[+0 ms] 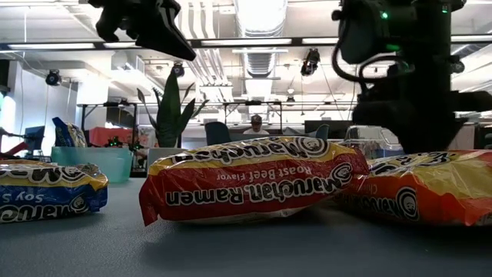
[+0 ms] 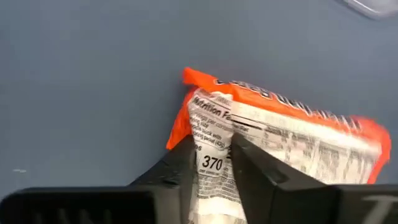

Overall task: Sort Maruchan noodles
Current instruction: Put the orange noodle pack into the blue bin

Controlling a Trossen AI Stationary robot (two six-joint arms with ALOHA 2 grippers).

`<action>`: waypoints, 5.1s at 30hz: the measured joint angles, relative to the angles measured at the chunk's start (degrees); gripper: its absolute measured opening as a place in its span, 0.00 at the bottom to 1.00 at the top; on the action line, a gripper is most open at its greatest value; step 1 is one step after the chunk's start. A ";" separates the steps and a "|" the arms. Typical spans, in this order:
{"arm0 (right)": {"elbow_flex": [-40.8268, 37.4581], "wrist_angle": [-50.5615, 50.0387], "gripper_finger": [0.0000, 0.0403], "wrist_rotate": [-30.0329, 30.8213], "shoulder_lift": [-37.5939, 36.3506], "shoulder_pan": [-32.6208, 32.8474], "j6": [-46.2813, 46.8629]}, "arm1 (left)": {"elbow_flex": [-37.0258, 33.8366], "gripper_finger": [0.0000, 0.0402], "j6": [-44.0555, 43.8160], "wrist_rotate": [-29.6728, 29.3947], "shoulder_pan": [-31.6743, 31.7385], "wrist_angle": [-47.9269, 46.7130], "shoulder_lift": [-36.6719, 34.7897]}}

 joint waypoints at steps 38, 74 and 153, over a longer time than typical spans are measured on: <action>4.41 18.82 0.02 0.91 -12.14 -0.92 -22.56 | -3.08 0.00 -7.18 2.90 0.30 4.80 -0.72; 7.20 5.75 0.46 -3.31 -7.04 0.35 -7.71 | -3.08 0.00 -6.50 6.38 0.30 8.63 -0.74; 9.05 -4.13 0.39 2.47 9.50 -2.03 -15.49 | -3.12 0.00 -7.22 6.38 0.29 6.87 -0.74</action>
